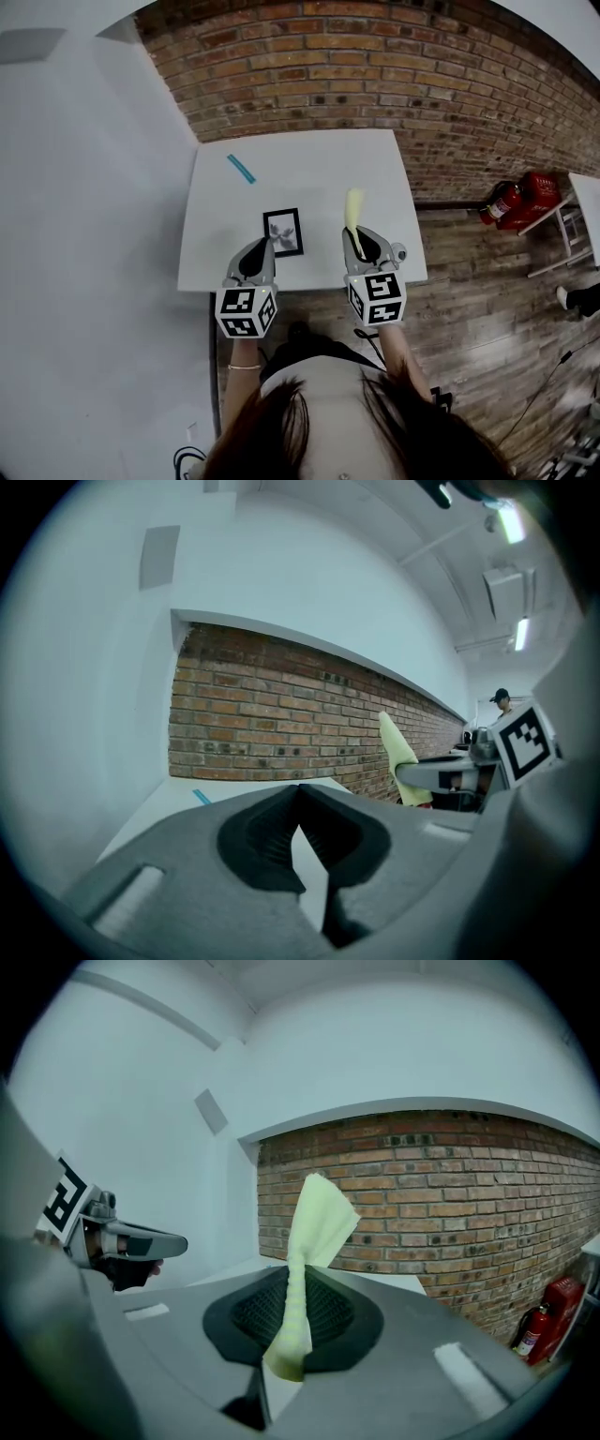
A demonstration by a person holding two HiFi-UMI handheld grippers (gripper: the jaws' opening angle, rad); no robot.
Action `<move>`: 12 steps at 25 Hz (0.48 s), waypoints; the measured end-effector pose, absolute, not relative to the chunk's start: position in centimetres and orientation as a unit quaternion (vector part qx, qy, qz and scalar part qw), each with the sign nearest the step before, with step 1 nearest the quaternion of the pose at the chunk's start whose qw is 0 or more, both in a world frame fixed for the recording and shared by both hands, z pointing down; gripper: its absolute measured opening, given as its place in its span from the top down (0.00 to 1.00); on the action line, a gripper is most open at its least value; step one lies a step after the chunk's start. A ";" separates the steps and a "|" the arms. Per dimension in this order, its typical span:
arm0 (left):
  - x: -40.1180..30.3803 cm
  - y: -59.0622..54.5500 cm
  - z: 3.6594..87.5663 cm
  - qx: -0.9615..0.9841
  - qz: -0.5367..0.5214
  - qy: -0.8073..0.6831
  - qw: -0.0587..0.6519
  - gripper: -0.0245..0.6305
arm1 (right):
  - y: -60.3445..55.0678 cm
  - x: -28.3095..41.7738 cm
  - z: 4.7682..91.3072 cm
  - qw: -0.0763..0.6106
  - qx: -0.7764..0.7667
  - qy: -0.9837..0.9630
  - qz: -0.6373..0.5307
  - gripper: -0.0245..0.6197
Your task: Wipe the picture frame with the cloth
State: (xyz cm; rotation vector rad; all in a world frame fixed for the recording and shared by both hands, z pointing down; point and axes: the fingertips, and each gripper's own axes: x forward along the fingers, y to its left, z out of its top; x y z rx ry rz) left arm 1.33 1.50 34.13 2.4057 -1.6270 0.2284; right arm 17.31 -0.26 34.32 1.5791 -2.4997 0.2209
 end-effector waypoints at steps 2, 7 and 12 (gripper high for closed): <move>1.5 1.0 33.5 0.824 0.074 -0.552 0.106 0.96 | -0.5 17.4 33.7 0.083 0.532 -0.840 0.070 0.91; 2.3 0.3 31.3 0.835 0.068 -0.539 0.082 0.96 | -1.3 17.6 32.0 0.067 0.540 -0.837 0.063 0.91; 2.4 -0.4 29.4 0.842 0.060 -0.533 0.062 0.96 | -1.8 17.1 30.7 0.059 0.541 -0.838 0.050 0.91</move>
